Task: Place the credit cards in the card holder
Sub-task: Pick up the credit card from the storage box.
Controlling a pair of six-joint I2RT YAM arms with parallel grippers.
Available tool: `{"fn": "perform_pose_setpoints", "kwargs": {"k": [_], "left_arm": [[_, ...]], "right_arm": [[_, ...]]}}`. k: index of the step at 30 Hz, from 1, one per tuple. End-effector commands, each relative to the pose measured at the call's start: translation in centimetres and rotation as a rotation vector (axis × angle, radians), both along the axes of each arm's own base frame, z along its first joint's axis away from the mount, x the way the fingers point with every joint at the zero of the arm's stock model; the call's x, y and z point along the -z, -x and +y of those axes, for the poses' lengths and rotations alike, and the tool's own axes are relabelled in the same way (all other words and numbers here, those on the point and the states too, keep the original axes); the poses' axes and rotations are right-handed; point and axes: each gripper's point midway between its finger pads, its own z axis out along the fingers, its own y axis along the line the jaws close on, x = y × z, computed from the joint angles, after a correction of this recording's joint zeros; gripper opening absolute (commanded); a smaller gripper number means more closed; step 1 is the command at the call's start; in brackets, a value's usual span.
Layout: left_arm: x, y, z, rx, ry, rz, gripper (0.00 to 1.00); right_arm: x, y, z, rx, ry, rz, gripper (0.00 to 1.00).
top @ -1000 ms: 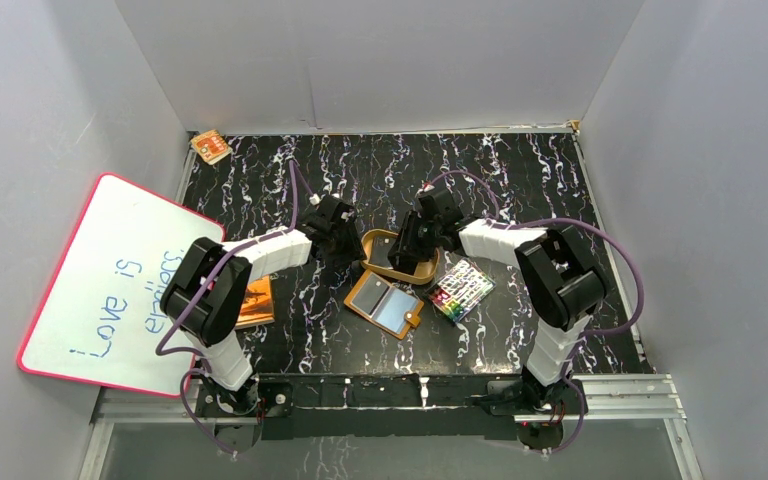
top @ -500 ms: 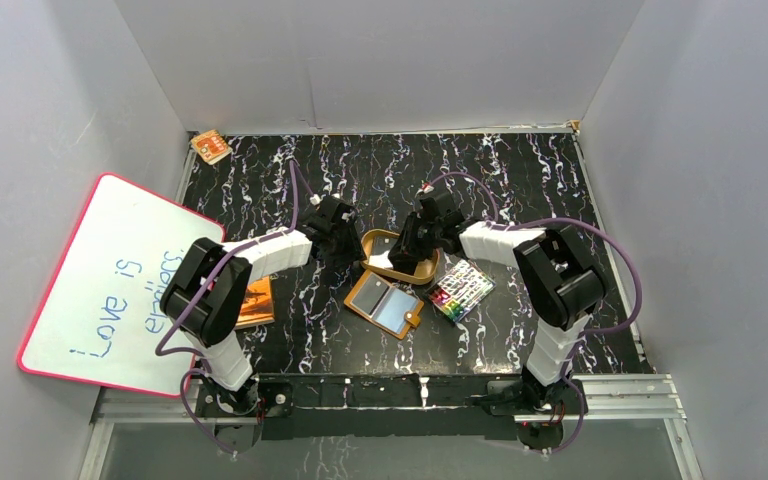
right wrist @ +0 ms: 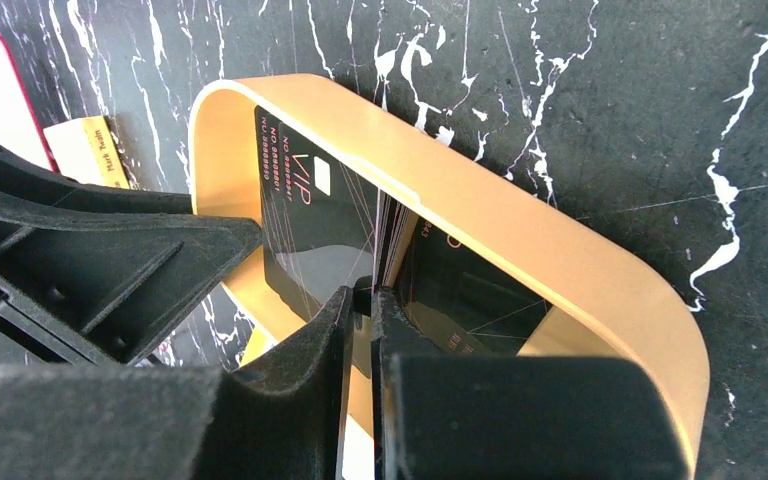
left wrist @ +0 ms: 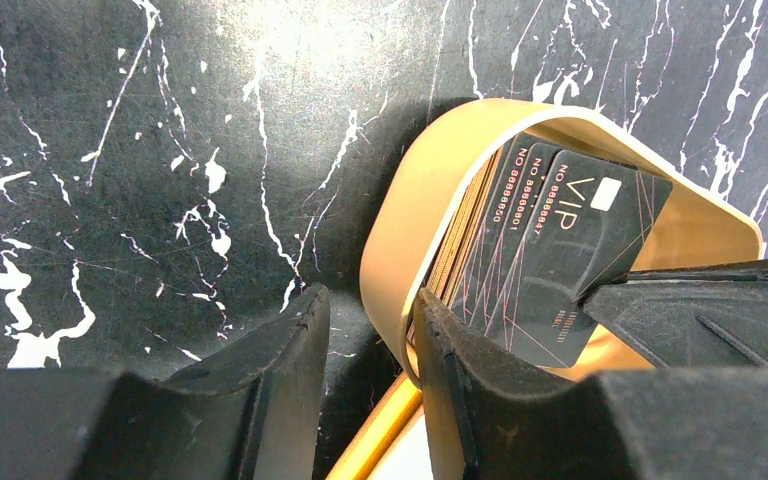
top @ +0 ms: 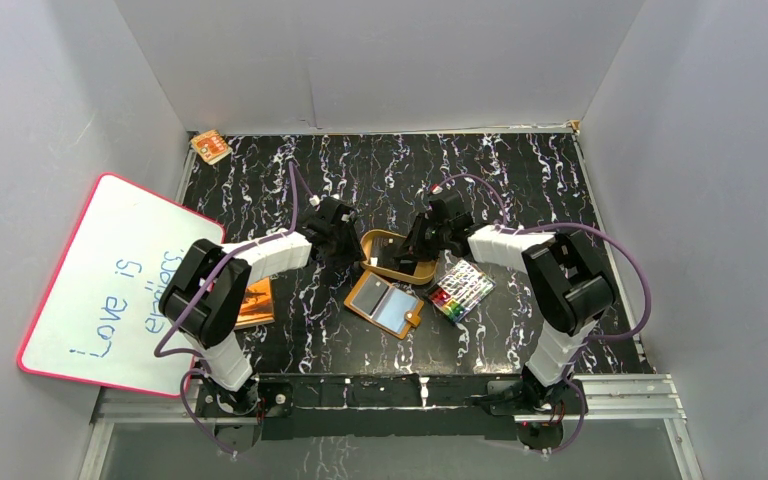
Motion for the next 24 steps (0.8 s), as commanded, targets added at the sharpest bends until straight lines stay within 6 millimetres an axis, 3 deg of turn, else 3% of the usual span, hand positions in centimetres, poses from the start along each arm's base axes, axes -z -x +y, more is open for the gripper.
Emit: {"fn": "perform_pose_setpoints", "kwargs": {"k": [1, 6, 11, 21, 24], "left_arm": [[0.0, 1.2, 1.3, -0.01, -0.042, 0.018, 0.34], [0.2, 1.3, 1.2, -0.01, -0.04, 0.022, 0.33], [0.2, 1.2, 1.2, -0.012, -0.039, 0.02, 0.33], [0.2, 1.2, 1.3, -0.019, -0.041, 0.021, 0.32], [0.0, 1.0, 1.2, -0.021, -0.039, 0.017, 0.32]], "right_arm": [[-1.0, -0.1, -0.2, 0.003, -0.02, -0.031, 0.1], [-2.2, 0.3, 0.0, 0.0, -0.052, -0.032, 0.0], [-3.2, 0.7, 0.2, -0.003, -0.085, -0.021, 0.0], [-3.2, 0.9, -0.4, 0.02, -0.102, 0.015, 0.0], [-4.3, 1.1, -0.3, 0.024, -0.136, 0.016, 0.0]]}}
